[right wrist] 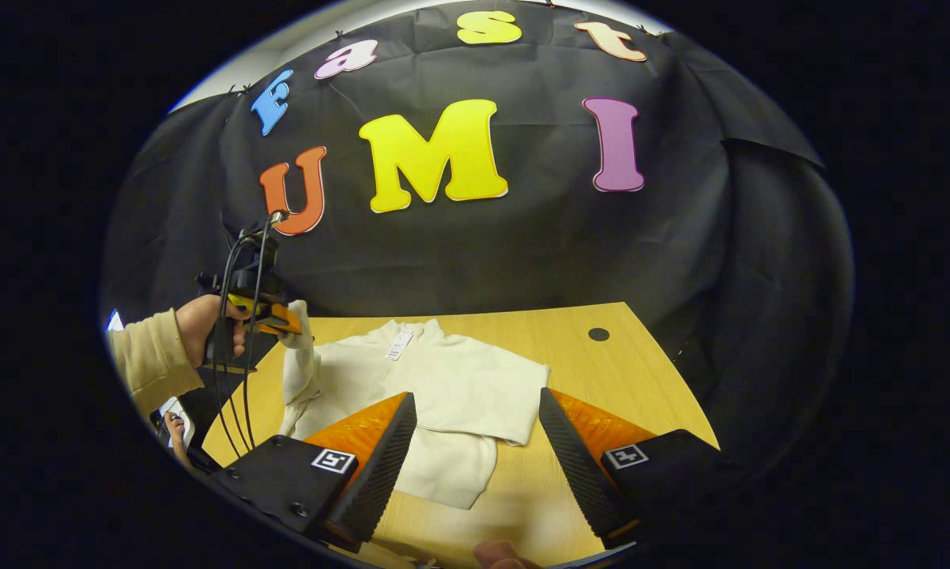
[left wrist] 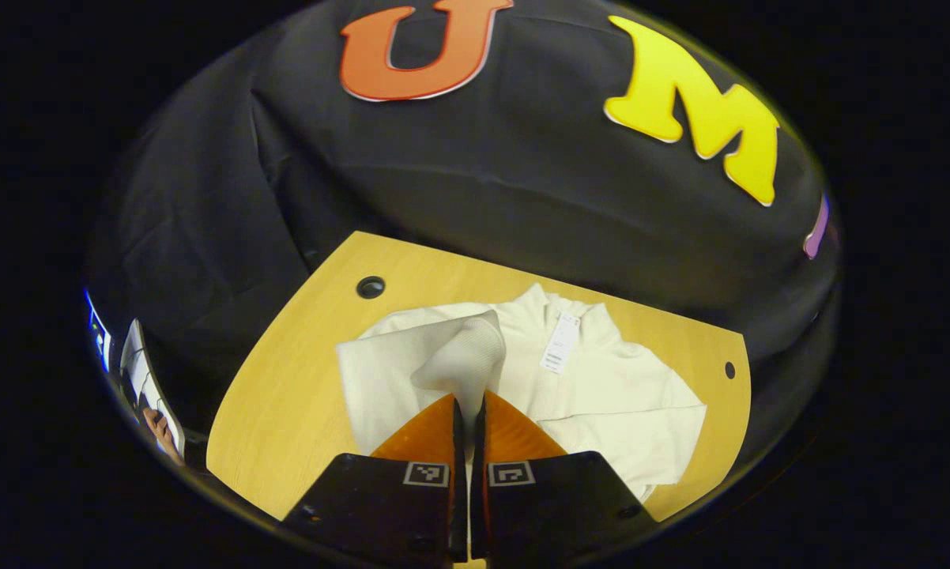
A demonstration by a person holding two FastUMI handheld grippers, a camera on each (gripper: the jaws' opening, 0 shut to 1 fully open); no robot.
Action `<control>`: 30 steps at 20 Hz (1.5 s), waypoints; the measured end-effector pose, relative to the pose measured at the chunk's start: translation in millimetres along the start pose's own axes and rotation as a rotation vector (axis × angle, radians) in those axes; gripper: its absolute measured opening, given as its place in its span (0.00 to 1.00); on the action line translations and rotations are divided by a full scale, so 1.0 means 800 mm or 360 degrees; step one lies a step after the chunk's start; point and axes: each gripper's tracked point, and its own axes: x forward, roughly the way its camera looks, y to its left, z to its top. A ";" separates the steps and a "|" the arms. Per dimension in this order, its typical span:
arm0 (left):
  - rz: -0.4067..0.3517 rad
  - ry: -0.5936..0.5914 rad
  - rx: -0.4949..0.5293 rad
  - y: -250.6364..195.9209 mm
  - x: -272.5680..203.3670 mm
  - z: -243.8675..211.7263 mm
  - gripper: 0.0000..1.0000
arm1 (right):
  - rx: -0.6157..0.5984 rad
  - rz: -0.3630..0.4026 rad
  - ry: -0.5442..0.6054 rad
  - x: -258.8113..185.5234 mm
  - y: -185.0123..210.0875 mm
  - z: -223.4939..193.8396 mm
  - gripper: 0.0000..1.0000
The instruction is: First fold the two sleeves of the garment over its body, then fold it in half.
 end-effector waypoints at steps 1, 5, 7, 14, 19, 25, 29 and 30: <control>-0.0040 0.0010 0.0029 -0.029 0.009 0.000 0.04 | -0.0008 -0.0012 0.0001 0.000 -0.005 -0.001 0.98; -0.0138 0.0031 0.0132 -0.119 0.025 -0.001 0.04 | -0.0018 -0.0043 0.0040 -0.002 -0.023 -0.012 0.98; -0.0185 0.0047 0.0182 -0.159 0.029 -0.005 0.05 | -0.0020 -0.0056 0.0056 -0.004 -0.032 -0.017 0.98; -0.0284 0.0080 0.0310 -0.264 0.038 -0.057 0.05 | 0.0026 -0.0141 0.0115 -0.012 -0.073 -0.036 0.98; -0.0313 0.0191 0.0303 -0.308 0.059 -0.067 0.09 | 0.0032 -0.0196 0.0130 -0.021 -0.100 -0.045 0.98; -0.0376 0.0160 0.0240 -0.335 0.040 -0.069 0.56 | 0.0043 -0.0235 0.0154 -0.023 -0.114 -0.049 0.98; -0.0428 0.0075 0.0246 -0.342 0.025 -0.055 0.72 | 0.0030 -0.0217 0.0170 -0.021 -0.104 -0.053 0.98; -0.0422 0.0059 0.0259 -0.339 0.023 -0.052 0.85 | 0.0024 -0.0208 0.0174 -0.022 -0.102 -0.053 0.98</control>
